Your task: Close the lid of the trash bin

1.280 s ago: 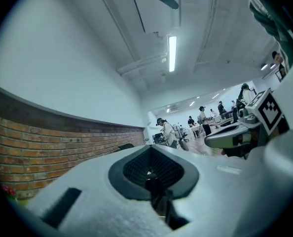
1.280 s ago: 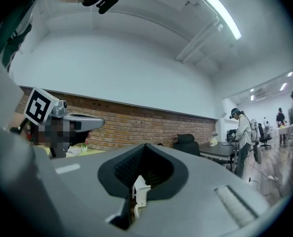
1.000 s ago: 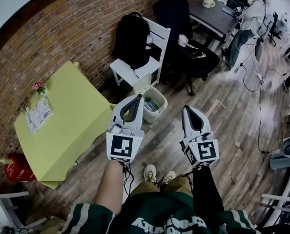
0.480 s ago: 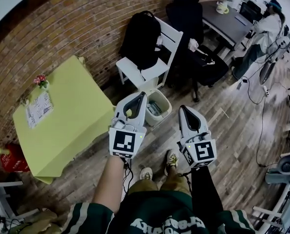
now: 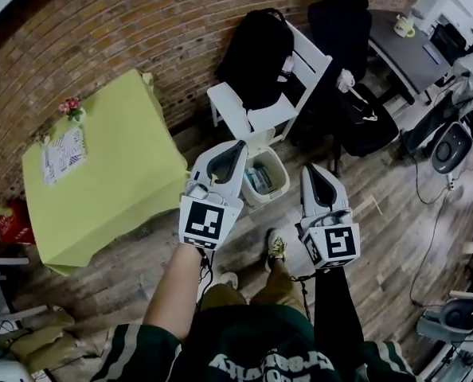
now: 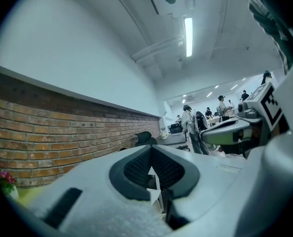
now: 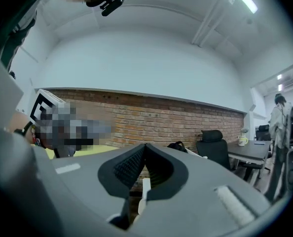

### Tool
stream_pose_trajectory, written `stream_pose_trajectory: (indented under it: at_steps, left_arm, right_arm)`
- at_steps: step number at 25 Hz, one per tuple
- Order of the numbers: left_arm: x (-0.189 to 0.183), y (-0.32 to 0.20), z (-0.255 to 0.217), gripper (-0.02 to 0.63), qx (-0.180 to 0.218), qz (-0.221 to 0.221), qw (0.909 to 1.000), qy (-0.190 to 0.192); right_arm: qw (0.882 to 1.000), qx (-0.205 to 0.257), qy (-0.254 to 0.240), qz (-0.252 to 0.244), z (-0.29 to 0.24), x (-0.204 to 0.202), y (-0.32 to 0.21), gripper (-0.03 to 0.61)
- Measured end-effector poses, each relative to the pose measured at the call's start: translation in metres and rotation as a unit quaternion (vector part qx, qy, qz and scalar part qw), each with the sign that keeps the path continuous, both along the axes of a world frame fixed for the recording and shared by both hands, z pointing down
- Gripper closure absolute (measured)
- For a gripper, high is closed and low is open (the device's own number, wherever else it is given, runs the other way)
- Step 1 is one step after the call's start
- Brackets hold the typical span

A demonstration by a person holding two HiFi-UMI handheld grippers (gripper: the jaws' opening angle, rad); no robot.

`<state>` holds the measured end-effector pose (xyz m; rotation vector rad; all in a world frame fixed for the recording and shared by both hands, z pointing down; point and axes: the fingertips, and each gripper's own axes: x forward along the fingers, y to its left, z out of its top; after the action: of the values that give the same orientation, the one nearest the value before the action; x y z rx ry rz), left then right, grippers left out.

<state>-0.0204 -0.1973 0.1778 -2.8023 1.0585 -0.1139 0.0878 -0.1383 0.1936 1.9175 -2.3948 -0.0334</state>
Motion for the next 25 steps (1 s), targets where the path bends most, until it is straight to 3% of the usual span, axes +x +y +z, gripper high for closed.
stream_pose_trajectory:
  at_steps: [14, 25]
  left_arm:
    - [0.104, -0.117, 0.061, 0.606, -0.025, -0.075, 0.9967, -0.017]
    - [0.124, -0.168, 0.137, 0.606, -0.061, -0.104, 0.9909, -0.059]
  right_arm:
    - [0.994, -0.031, -0.029, -0.105, 0.059, 0.096, -0.153, 0.565]
    - [0.988, -0.051, -0.046, -0.137, 0.123, 0.117, -0.204, 0.565]
